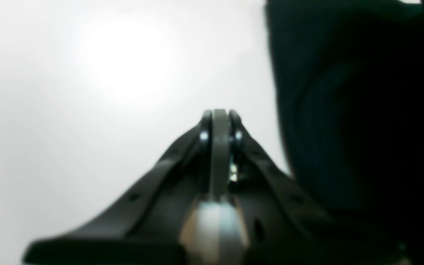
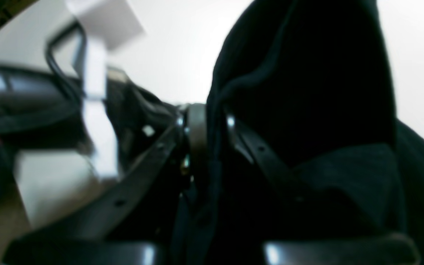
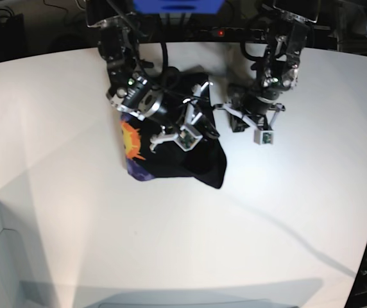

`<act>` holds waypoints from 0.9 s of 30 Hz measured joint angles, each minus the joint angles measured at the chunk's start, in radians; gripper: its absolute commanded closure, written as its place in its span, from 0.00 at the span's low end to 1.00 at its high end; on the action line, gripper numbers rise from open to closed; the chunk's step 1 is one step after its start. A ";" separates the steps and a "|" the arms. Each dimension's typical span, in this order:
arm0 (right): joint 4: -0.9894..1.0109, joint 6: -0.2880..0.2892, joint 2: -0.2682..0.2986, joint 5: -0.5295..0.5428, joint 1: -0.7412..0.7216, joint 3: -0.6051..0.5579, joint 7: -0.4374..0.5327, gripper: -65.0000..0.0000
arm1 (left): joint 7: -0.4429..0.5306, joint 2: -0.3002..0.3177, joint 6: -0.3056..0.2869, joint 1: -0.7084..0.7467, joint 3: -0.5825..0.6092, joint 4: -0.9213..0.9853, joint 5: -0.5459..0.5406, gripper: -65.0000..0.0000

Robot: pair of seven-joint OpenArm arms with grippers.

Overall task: Fold the T-shirt properly
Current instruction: 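Release the right gripper and raise the left gripper away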

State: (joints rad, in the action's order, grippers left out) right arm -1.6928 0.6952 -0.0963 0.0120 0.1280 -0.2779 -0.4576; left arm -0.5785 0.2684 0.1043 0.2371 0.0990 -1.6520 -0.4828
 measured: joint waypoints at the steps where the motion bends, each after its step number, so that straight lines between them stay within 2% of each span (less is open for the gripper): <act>1: 0.001 0.000 0.006 0.000 0.000 0.003 -0.003 1.00 | -0.042 -0.003 0.000 0.000 -0.026 -0.017 0.001 0.93; 3: -0.001 0.000 0.026 0.000 -0.001 0.003 0.001 1.00 | -0.080 -0.010 -0.001 0.002 -0.083 -0.056 0.000 0.93; 8: -0.055 0.000 0.080 -0.004 0.003 0.003 -0.003 1.00 | -0.094 -0.008 -0.003 0.031 -0.163 -0.131 0.004 0.93; 19: -0.149 0.000 0.117 0.001 0.023 0.085 -0.002 1.00 | -0.098 -0.011 -0.003 0.034 -0.164 -0.137 0.004 0.93; 27: -0.031 0.000 0.119 0.007 0.035 0.072 0.013 1.00 | -0.098 -0.011 -0.003 0.036 -0.169 -0.137 0.003 0.93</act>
State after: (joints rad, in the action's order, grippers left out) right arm -1.7233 0.6952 0.0223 0.0193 0.1635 -0.2058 -0.4450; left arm -0.6769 0.2573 0.1013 0.2733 -0.0704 -1.7893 -0.4793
